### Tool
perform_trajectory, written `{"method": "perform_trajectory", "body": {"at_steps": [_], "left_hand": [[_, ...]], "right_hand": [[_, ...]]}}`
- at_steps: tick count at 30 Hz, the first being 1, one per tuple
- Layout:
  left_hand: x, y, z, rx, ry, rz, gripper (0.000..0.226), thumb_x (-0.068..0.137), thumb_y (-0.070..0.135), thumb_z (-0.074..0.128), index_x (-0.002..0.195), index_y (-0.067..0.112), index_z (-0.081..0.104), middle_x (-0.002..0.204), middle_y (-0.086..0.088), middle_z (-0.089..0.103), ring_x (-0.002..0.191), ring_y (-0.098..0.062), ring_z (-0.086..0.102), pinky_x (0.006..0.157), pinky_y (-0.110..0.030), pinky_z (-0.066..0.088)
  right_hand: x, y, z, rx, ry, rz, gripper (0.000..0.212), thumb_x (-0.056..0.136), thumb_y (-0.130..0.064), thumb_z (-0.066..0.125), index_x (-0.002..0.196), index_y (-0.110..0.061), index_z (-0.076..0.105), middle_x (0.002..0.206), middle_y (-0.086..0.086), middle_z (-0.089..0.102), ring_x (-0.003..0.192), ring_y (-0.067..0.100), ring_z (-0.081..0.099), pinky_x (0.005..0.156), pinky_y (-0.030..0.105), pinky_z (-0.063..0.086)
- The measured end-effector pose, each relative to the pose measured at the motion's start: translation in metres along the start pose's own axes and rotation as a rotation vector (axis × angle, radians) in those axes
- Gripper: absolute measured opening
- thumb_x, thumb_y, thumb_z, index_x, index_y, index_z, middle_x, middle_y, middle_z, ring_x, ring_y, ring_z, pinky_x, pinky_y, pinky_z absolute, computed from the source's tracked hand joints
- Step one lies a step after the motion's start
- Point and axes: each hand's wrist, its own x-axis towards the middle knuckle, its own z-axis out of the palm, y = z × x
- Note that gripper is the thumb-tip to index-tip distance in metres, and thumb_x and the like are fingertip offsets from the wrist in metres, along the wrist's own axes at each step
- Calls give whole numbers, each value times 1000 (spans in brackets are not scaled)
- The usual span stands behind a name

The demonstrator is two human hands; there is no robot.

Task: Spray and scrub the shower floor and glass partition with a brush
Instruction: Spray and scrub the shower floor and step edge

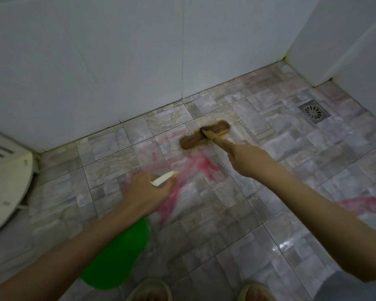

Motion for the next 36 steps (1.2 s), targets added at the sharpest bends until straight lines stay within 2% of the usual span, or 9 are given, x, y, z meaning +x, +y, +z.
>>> {"method": "perform_trajectory", "body": {"at_steps": [5, 7, 11, 16, 21, 26, 29, 32, 36], "left_hand": [[-3, -10, -10, -86, 9, -58, 56, 96, 55, 58, 76, 5, 72, 37, 4, 53, 33, -9, 52, 44, -20, 45], [-3, -18, -13, -132, 5, -79, 53, 96, 58, 56, 80, 11, 76, 36, 3, 51, 33, -9, 50, 43, -19, 43], [-2, -22, -16, -187, 33, -81, 52, 95, 59, 57, 83, 12, 77, 42, 0, 58, 33, -7, 49, 41, -17, 43], [-4, -25, -25, -212, 72, -68, 55, 93, 60, 56, 84, 12, 78, 35, 2, 48, 32, -9, 48, 41, -15, 41], [0, -27, -35, -218, 114, -51, 51, 93, 62, 56, 81, 17, 78, 38, 2, 50, 36, -11, 51, 46, -22, 44], [-2, -41, -44, -254, 160, -13, 55, 92, 62, 57, 73, 14, 77, 58, -19, 67, 38, -16, 54, 48, -24, 48], [-6, -52, -51, -241, 177, -20, 58, 93, 60, 55, 75, 9, 76, 60, -22, 67, 36, -13, 52, 45, -18, 45], [-14, -63, -56, -255, 204, -20, 59, 93, 61, 56, 79, 8, 76, 66, -24, 68, 40, -16, 56, 52, -26, 50], [-23, -87, -65, -271, 230, -106, 76, 82, 80, 55, 80, 7, 77, 70, -25, 71, 59, -31, 70, 72, -37, 58]], "right_hand": [[-27, 14, -29, -97, -169, -28, 55, 104, -20, 30, 146, -50, 13, 117, 10, 60, 81, 21, 61, 76, 35, 55], [-45, 10, -32, -170, -226, -23, 59, 103, -17, 30, 142, -57, 12, 110, 7, 60, 76, 17, 60, 72, 31, 55], [-14, -13, -8, -8, -28, -70, 68, 101, -13, 30, 145, -58, 4, 76, 4, 53, 67, 22, 57, 66, 39, 55], [-37, -15, -31, -244, -266, -13, 57, 102, -13, 34, 145, -48, 21, 104, 7, 58, 85, 21, 61, 79, 33, 55], [-15, -34, -21, -76, -89, -105, 70, 101, -14, 34, 133, -68, 3, 102, 10, 62, 82, 26, 62, 77, 42, 55], [-49, -31, -34, -341, -271, -39, 34, 101, -19, 39, 132, -32, 42, 93, 2, 54, 87, 20, 62, 77, 32, 53], [-47, -50, -22, -311, -131, -154, 57, 102, -19, 33, 142, -55, 15, 84, 2, 52, 76, 20, 61, 65, 31, 52], [-50, -49, -20, -214, -127, -192, 71, 103, -21, 29, 122, -69, -20, 82, 2, 52, 71, 19, 60, 65, 33, 55], [-83, -58, -11, -345, -153, -226, 63, 104, -27, 30, 123, -69, -12, 73, -4, 39, 70, 16, 57, 63, 27, 49]]}}
